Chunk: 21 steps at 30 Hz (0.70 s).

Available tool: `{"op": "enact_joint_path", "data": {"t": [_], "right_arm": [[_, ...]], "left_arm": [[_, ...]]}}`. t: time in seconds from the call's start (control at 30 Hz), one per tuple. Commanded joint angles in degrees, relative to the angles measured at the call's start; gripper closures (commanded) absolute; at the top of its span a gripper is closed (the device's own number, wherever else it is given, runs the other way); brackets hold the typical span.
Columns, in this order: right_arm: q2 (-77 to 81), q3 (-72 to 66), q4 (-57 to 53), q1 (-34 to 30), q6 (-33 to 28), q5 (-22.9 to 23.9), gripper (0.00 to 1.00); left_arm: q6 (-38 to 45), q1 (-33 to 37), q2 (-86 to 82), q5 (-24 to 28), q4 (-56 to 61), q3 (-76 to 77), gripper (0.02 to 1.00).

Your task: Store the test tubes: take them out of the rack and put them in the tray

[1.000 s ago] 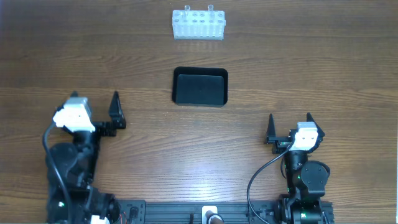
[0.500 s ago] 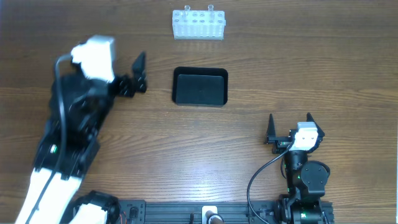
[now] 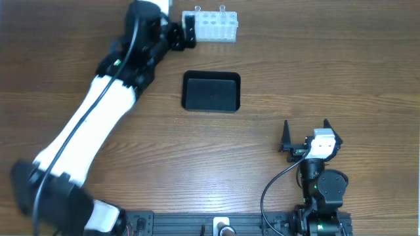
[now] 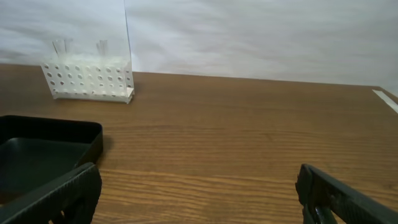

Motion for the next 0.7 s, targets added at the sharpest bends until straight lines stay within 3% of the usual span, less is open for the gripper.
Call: {"op": "enact_joint_path", "data": {"t": [0.03,0.7], "right_arm": [[-0.4,-0.3,-0.1,-0.1,0.3,-0.7,0.009],[-0.4,-0.3,-0.1,-0.1,0.3,-0.7,0.007]], "left_arm": [[-3.3,0.0,10.3,-0.5,0.1,7.7,0.02],[4.7,0.3,34.0,0.3,-5.9,30.4,0.02]]}}
